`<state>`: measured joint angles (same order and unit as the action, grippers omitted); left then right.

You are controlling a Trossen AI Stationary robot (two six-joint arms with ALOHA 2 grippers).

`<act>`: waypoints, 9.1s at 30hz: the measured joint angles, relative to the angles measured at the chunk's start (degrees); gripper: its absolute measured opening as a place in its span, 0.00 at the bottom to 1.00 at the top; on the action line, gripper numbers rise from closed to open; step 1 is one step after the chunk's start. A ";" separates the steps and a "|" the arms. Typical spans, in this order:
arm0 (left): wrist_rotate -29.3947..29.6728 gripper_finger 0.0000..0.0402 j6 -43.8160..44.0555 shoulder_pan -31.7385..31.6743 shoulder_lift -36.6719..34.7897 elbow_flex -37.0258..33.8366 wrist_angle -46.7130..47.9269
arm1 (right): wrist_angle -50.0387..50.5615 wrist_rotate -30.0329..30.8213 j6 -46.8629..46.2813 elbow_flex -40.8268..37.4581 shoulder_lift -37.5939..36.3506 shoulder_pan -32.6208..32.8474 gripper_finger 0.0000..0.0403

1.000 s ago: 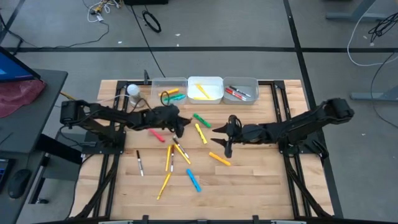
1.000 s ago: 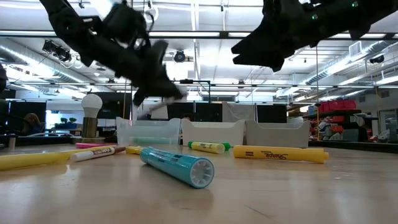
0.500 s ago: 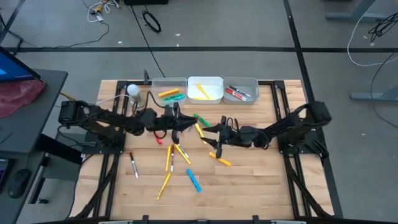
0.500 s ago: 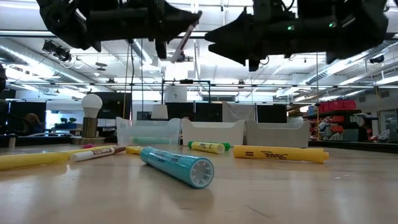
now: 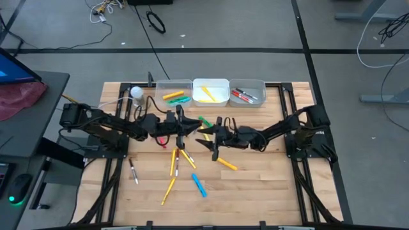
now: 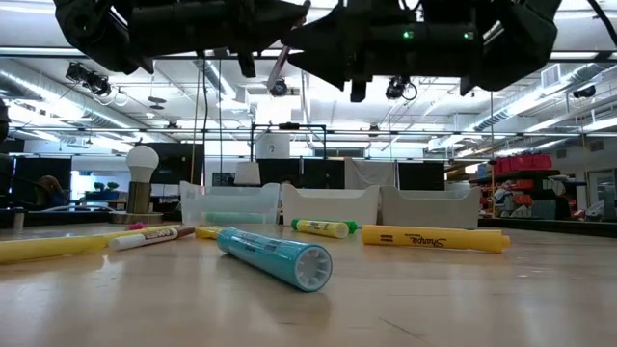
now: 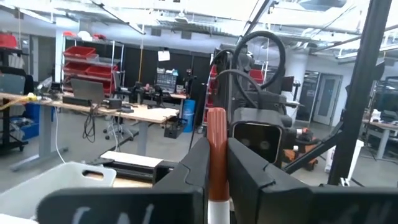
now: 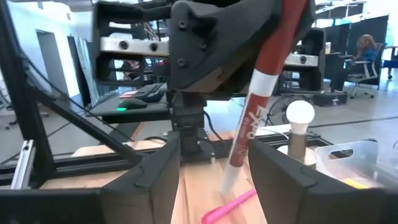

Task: Pick & Place Markers
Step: Put the light brown marker pen into the gray bin, then put the yellow highlighter pen into the transparent bin, then put the yellow pen into the white bin

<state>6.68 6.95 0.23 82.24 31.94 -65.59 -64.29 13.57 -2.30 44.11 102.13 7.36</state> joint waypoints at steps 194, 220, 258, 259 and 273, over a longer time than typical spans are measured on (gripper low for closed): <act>-4.22 0.18 -18.25 -0.02 10.40 9.36 37.85 | 56.95 6.78 -7.19 -2.75 -17.11 3.19 0.16; 2.41 0.18 -17.03 -41.90 -4.78 21.24 95.91 | 57.03 9.54 -10.05 -2.68 -22.43 2.92 0.34; -13.16 0.42 -15.87 -40.36 3.99 22.02 78.33 | 47.94 9.96 -12.56 -9.37 -22.36 2.77 0.34; -13.54 0.41 -14.85 -39.11 3.03 19.93 75.08 | 45.84 9.96 -13.62 -10.83 -22.36 2.79 0.34; -16.90 0.36 -5.06 -15.81 0.52 -2.49 36.83 | 27.40 9.48 -19.88 -16.75 -17.16 2.70 0.35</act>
<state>-10.23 1.90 -15.58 82.76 29.45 -28.76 -36.89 23.05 -22.17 27.36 84.97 10.07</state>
